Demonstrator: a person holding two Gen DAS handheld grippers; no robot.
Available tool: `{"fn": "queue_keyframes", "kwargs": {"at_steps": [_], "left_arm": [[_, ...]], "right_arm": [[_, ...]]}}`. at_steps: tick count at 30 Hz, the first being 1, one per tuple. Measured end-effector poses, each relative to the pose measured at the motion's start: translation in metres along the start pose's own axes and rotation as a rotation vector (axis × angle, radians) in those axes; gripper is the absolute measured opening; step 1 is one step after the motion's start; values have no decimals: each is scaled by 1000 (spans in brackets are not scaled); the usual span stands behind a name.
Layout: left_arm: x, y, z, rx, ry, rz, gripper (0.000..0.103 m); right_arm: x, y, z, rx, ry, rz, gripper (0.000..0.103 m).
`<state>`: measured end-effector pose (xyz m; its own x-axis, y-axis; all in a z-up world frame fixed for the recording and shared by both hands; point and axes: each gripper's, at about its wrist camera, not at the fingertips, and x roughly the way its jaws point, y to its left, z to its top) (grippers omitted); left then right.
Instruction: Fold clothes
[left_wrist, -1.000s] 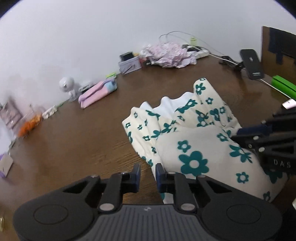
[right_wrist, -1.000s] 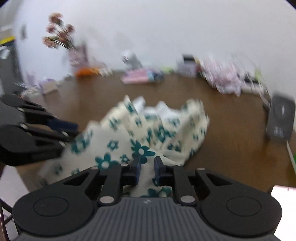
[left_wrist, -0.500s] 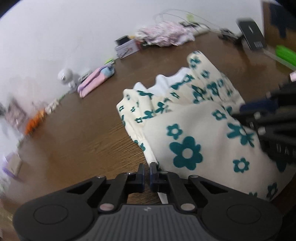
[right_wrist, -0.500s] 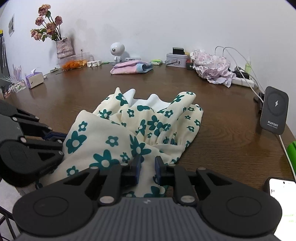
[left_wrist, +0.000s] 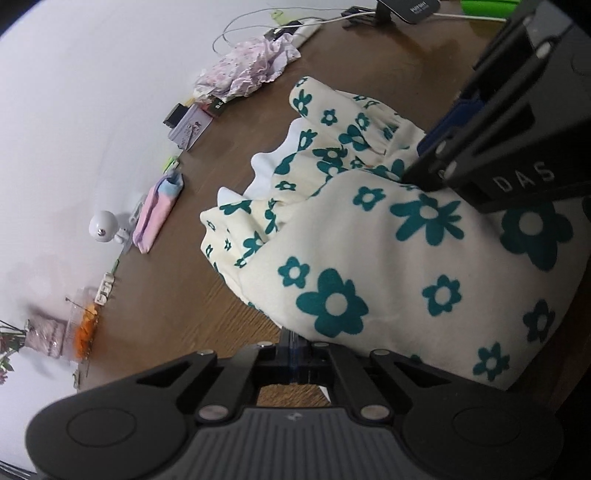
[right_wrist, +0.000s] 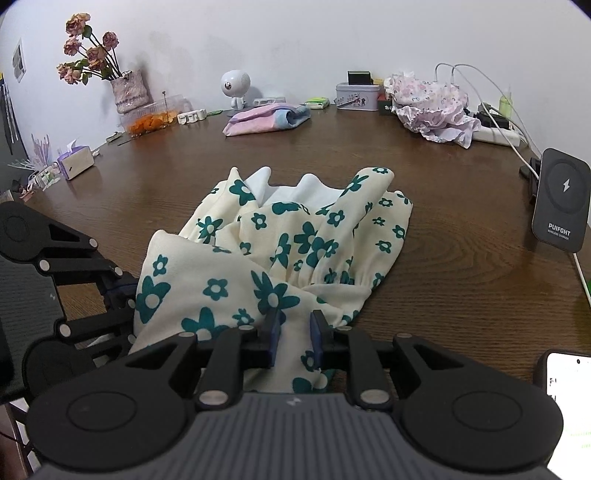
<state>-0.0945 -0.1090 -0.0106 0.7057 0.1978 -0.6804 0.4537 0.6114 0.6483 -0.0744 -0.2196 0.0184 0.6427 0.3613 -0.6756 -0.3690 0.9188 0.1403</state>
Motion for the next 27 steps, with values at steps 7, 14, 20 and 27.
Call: {"fn": "queue_keyframes", "kwargs": {"at_steps": [7, 14, 20, 27], "left_arm": [[1, -9, 4, 37, 12, 35, 0], [1, -11, 4, 43, 24, 47, 0], [-3, 9, -2, -39, -7, -32, 3], [-22, 71, -35, -300, -142, -251, 29]], "right_arm": [[-1, -4, -2, 5, -9, 15, 20], [-1, -8, -4, 13, -20, 30, 22], [0, -10, -3, 8, -24, 39, 25], [-12, -1, 1, -45, -115, 68, 33]]}}
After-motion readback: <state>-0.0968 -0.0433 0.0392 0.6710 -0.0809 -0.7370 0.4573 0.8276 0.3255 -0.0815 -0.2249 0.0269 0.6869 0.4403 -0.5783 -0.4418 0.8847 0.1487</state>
